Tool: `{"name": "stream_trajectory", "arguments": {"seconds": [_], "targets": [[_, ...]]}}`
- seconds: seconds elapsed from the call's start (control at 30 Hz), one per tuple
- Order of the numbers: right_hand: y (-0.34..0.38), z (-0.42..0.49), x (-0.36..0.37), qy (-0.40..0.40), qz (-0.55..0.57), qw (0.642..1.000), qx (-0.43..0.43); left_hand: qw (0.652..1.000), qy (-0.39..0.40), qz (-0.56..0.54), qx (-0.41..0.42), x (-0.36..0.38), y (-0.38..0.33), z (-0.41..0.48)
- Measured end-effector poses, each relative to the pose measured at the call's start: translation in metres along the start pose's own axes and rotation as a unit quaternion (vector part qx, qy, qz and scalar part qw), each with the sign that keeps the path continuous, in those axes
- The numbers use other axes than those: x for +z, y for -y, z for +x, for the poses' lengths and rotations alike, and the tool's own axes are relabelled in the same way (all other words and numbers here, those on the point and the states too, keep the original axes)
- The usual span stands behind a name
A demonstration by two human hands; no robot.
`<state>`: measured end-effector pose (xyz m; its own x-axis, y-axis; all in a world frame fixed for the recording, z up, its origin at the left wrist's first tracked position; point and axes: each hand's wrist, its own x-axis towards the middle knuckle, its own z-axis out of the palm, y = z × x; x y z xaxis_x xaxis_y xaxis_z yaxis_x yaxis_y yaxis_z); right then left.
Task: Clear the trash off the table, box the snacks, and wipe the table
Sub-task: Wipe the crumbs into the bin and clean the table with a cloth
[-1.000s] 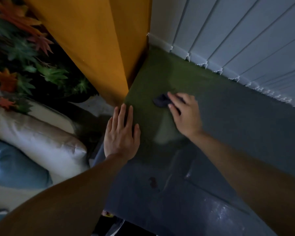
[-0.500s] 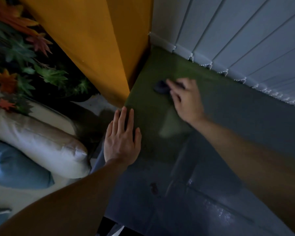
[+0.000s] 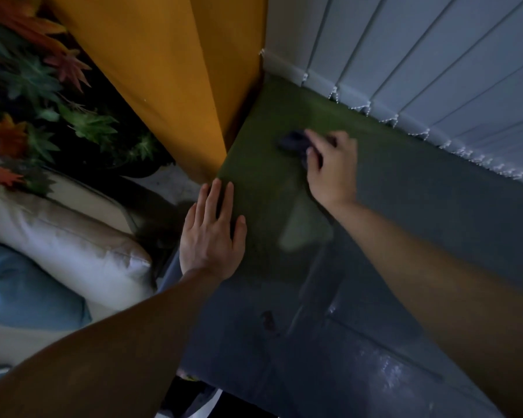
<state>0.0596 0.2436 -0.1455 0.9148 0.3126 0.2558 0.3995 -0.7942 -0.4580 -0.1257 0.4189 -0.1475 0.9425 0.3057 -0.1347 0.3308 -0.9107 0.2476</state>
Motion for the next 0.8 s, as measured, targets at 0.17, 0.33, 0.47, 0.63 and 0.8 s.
{"name": "stream_trajectory", "arguments": {"seconds": [0.17,0.33,0.47,0.63,0.8], "targets": [[0.030,-0.026,0.006,0.010,0.017,0.999,0.051,1.000,0.003,-0.007,0.011,-0.001,0.001,-0.002],[0.030,-0.068,-0.004,0.101,0.037,0.984,-0.144,0.999,-0.008,-0.033,0.041,-0.001,0.006,-0.009],[0.030,-0.048,-0.005,0.025,0.017,0.999,0.025,0.998,-0.006,-0.029,0.052,-0.001,0.011,-0.026],[0.067,-0.091,0.001,0.084,0.055,0.994,-0.033,1.000,0.003,0.006,-0.008,0.005,0.024,-0.069],[0.060,-0.119,-0.008,0.130,0.067,0.971,-0.188,0.999,0.009,0.017,-0.041,0.008,0.037,-0.112]]}}
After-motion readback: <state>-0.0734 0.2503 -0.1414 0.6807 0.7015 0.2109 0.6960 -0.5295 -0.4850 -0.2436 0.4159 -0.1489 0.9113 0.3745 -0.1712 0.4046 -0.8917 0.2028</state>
